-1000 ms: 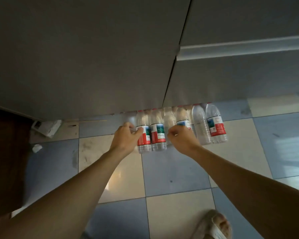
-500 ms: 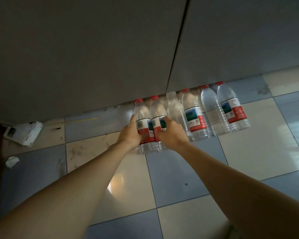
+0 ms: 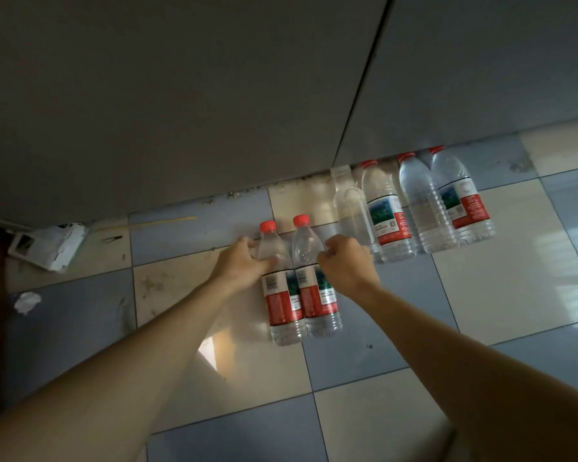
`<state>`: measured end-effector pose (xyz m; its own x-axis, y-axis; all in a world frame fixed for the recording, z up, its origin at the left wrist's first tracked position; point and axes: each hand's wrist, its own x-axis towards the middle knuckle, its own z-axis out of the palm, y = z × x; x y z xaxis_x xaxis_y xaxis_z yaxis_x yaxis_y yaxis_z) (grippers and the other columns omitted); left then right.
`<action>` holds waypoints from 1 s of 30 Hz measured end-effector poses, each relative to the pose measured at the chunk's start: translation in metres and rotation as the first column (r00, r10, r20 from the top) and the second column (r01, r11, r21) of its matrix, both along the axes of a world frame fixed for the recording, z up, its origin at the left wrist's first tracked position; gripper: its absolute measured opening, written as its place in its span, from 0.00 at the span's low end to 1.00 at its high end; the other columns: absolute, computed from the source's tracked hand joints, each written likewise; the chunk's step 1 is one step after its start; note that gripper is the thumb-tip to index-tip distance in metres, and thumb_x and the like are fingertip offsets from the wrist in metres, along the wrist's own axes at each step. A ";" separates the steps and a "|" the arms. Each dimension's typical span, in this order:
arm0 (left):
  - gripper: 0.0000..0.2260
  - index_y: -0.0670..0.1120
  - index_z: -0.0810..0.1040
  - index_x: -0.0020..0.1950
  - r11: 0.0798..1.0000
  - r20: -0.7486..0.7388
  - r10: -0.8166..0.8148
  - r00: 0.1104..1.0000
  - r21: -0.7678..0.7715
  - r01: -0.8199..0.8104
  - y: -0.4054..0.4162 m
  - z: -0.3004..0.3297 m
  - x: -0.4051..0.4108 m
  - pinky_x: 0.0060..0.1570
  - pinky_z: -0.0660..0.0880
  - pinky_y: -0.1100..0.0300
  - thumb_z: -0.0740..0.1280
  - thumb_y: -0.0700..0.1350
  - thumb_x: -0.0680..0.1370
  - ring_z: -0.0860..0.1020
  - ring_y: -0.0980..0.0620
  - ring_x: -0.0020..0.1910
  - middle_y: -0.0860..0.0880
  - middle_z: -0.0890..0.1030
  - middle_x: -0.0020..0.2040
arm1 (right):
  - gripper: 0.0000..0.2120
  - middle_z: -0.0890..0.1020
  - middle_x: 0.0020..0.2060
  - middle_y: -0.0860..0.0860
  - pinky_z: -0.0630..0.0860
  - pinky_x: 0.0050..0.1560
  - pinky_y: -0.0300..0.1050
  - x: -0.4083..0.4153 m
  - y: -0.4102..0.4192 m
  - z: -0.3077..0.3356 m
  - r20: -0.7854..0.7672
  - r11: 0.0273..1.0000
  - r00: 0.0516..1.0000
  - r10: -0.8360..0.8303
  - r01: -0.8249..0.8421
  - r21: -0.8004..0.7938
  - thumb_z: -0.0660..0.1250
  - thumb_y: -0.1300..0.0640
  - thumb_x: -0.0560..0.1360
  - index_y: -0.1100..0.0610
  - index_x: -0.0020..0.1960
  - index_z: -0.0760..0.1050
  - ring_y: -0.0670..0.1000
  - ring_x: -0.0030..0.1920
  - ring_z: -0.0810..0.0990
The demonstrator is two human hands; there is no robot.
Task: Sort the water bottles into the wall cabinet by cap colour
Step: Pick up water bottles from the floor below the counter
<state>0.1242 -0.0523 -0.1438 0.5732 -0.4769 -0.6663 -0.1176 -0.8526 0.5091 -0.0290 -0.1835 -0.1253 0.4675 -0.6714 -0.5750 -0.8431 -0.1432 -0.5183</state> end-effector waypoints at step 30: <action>0.17 0.52 0.79 0.58 0.763 0.069 0.073 0.995 -0.646 -0.011 -0.002 0.078 0.013 0.57 0.76 0.65 0.75 0.36 0.74 0.81 0.59 0.53 0.56 0.83 0.53 | 0.19 0.84 0.51 0.45 0.79 0.54 0.34 0.035 -0.013 0.060 0.541 0.997 0.838 -0.074 0.059 0.045 0.79 0.57 0.71 0.54 0.59 0.78 0.43 0.52 0.82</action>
<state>0.1377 -0.0545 -0.0662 0.6421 -0.7500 -0.1590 -0.1582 -0.3326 0.9297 0.0058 -0.1965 -0.0649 0.6643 -0.7007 -0.2602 -0.4335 -0.0775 -0.8978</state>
